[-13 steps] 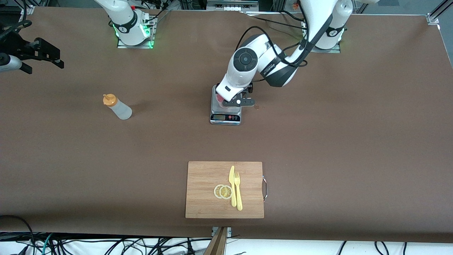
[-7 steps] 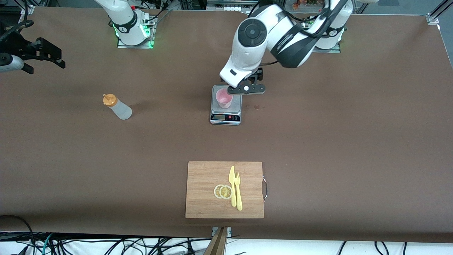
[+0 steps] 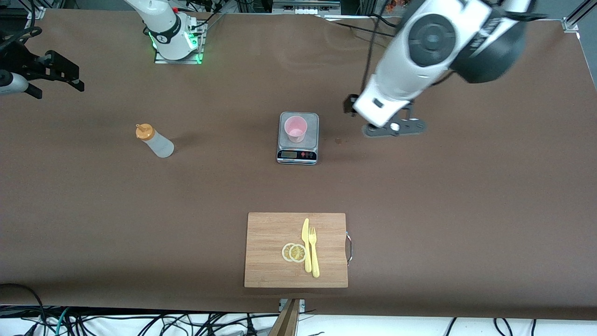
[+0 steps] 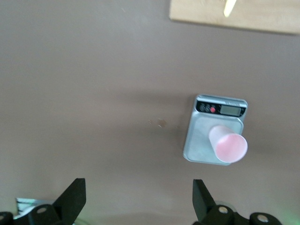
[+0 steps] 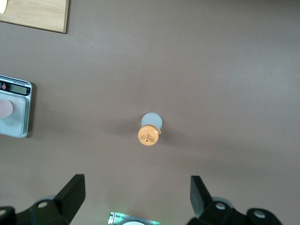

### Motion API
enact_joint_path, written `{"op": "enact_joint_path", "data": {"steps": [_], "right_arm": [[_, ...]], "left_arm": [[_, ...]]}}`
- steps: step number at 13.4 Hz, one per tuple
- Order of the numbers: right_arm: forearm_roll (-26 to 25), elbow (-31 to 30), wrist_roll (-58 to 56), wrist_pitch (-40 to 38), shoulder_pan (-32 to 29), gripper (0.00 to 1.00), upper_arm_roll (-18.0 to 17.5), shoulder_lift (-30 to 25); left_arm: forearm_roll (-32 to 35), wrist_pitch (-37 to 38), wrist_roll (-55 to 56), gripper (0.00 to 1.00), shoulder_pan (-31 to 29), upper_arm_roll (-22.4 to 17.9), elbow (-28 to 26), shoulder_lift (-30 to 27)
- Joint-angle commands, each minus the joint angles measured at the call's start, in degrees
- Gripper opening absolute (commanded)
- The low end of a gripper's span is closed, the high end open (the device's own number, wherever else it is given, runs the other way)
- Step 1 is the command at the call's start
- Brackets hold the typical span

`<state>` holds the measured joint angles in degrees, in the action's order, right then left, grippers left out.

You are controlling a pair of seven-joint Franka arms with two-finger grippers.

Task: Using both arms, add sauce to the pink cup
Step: 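Release the cup and withdraw the left gripper to its start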

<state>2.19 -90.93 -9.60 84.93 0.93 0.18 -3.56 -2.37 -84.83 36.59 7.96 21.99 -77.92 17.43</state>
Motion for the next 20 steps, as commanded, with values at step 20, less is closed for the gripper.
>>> {"op": "enact_joint_path", "data": {"steps": [20], "right_arm": [[4.74, -4.52, -47.58, -0.64, -6.8, 0.99, 0.26, 3.55]], "left_arm": [[2.28, -11.15, -37.56, 1.0, -11.82, -18.3, -22.43, -21.64]]}}
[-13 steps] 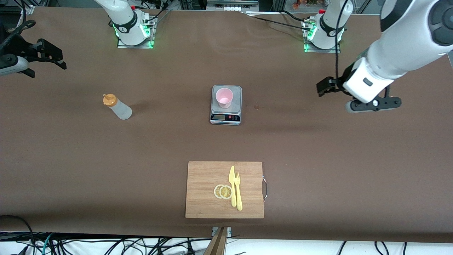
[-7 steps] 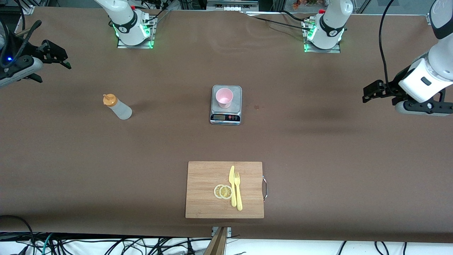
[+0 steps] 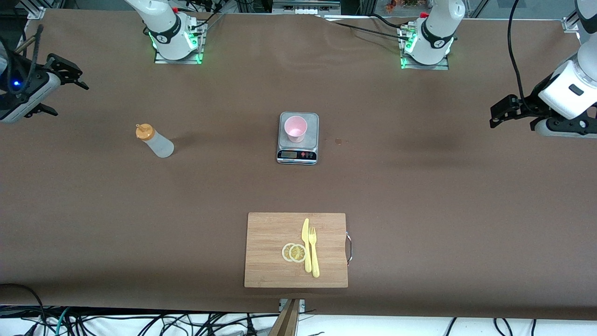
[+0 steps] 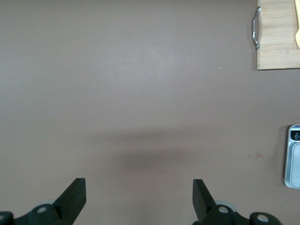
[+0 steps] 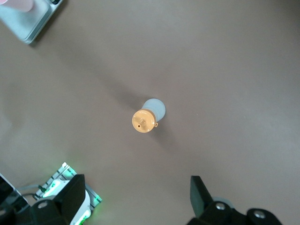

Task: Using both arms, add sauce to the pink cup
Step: 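Release the cup and withdraw the left gripper to its start, then move the right gripper toward the orange-capped squeeze bottle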

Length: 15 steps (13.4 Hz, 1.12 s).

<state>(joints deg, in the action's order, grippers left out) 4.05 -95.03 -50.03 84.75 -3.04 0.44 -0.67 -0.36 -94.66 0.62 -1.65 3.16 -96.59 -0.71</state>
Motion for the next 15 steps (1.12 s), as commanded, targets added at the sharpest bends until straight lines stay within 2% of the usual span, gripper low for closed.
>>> {"op": "enact_joint_path", "data": {"steps": [1, 6, 9, 11, 15], "right_arm": [[4.11, -0.42, -10.67, -0.55, -4.07, 0.99, -0.01, 1.46], [11.85, -1.3, -29.73, -2.3, -11.62, 0.99, 0.7, 6.2], [15.89, -1.74, -40.81, -4.94, -14.79, 0.99, 3.33, 10.68], [17.13, -2.26, -46.35, -5.56, -17.51, 0.99, 3.33, 14.02], [22.83, -3.85, -64.35, -5.65, -20.95, 0.99, 3.33, 19.82]], "left_arm": [[0.36, -0.88, -1.59, 1.0, -2.31, 0.53, -3.26, -3.51], [0.8, -0.61, -1.5, 1.0, -2.48, 0.53, -0.71, -1.14], [0.8, -0.44, -0.97, 1.0, -2.39, 0.88, 0.18, -0.7], [0.8, 1.49, -0.71, 1.0, -2.31, 1.23, 0.26, -0.87], [0.8, 4.75, -1.15, 1.0, -2.48, 0.97, 0.7, -0.96]]}}
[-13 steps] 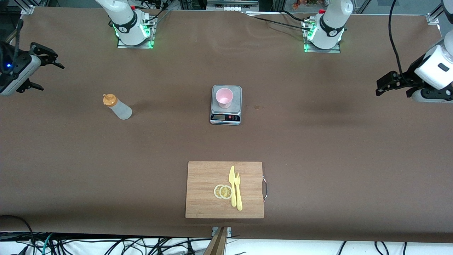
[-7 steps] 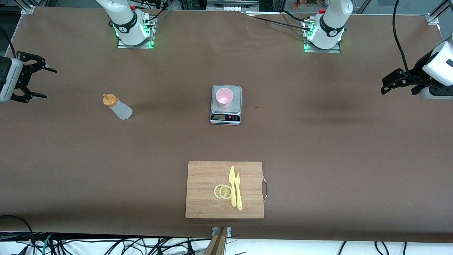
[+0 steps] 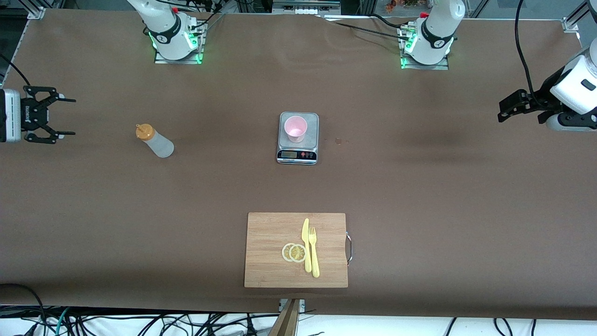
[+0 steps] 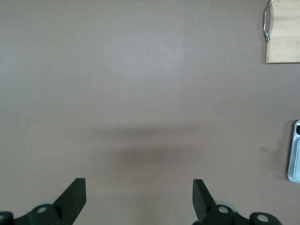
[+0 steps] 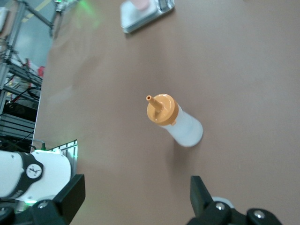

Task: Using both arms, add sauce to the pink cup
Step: 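Move the right gripper toward the orange-capped squeeze bottle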

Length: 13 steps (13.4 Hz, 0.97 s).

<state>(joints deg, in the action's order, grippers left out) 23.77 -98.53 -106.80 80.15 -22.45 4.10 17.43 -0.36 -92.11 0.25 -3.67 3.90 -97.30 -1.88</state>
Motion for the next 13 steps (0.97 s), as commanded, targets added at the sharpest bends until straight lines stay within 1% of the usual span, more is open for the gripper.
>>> {"op": "enact_joint_path", "data": {"steps": [1, 4, 7, 8, 10, 13], "right_arm": [[4.43, -0.44, -12.85, -1.57, -2.33, 0.99, -0.32, 3.21], [7.16, -0.35, -22.11, -3.68, -4.0, 0.99, -0.32, 6.56], [12.6, -0.35, -30.54, -3.68, -4.44, 0.99, -0.32, 10.07], [13.66, -0.35, -33.27, -3.77, -4.53, 0.99, -0.32, 11.47], [15.07, -0.35, -36.45, -3.77, -5.06, 0.99, -0.32, 13.68], [15.95, -0.35, -38.21, -3.86, -5.24, 0.99, -0.75, 16.05]], "left_arm": [[0.8, 2.38, -0.86, 1.0, -0.46, 0.32, 1.5, 0.12], [0.71, 2.38, -0.51, 1.0, 0.07, 0.58, 2.29, 0.39], [0.8, 2.38, -0.78, 1.0, 0.07, 0.41, 2.38, 0.39], [0.88, 2.46, -0.78, 1.0, 0.07, 0.41, 2.38, 0.39], [0.88, 2.46, -0.69, 1.0, 0.07, 0.41, 2.38, 0.39], [0.88, 2.38, -0.69, 1.0, 0.07, 0.41, 2.47, 0.48]]}}
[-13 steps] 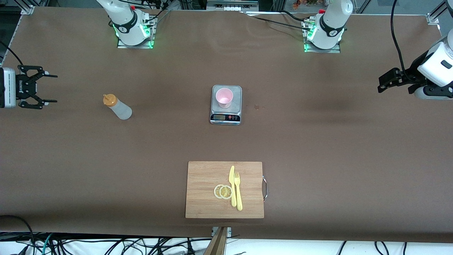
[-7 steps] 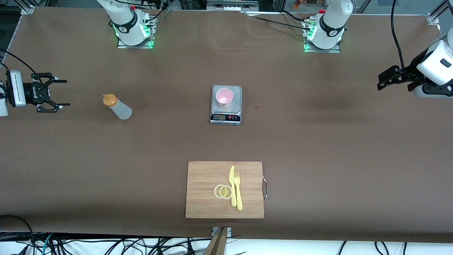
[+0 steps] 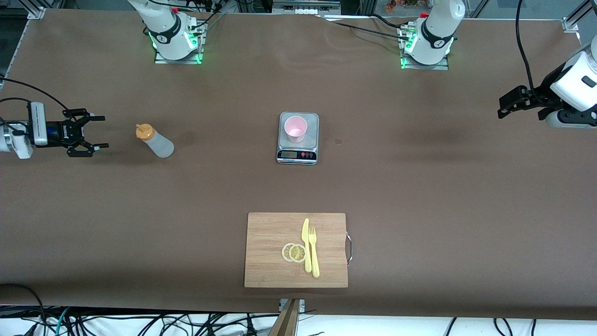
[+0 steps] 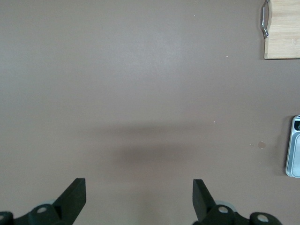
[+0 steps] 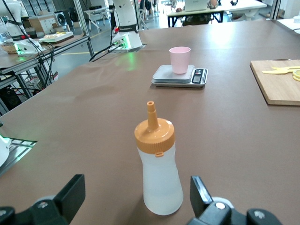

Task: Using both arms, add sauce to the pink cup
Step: 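Move the right gripper toward the orange-capped squeeze bottle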

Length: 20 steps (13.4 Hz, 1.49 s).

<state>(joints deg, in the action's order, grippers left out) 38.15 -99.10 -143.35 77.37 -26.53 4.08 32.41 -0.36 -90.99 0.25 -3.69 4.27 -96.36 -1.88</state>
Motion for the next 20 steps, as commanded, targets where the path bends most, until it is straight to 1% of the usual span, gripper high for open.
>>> {"op": "enact_joint_path", "data": {"steps": [1, 7, 12, 16, 20], "right_arm": [[2.62, 0.22, -2.63, -1.08, -1.16, 0.99, -0.82, 2.03], [5.97, 0.13, -7.12, -2.14, -1.16, 0.99, -1.88, 4.94], [6.41, -0.74, -7.21, -1.61, -0.98, 0.99, -2.49, 6.26], [7.73, -3.55, -6.95, -0.12, -0.28, 0.99, -2.58, 5.82], [8.87, -4.87, -6.86, 0.68, 1.39, 0.99, -2.58, 5.47]], "left_arm": [[0.88, 1.25, -0.69, 1.0, 0.09, 0.03, 1.53, 0.48], [0.88, 1.25, -0.69, 1.0, 0.09, 0.12, 1.53, 0.48], [0.88, 1.25, -0.69, 1.0, 0.09, 0.12, 1.53, 0.48], [0.88, 1.25, -0.69, 1.0, 0.09, 0.21, 1.53, 0.48], [0.88, 1.25, -0.78, 1.0, 0.17, 0.21, 1.53, 0.48]]}}
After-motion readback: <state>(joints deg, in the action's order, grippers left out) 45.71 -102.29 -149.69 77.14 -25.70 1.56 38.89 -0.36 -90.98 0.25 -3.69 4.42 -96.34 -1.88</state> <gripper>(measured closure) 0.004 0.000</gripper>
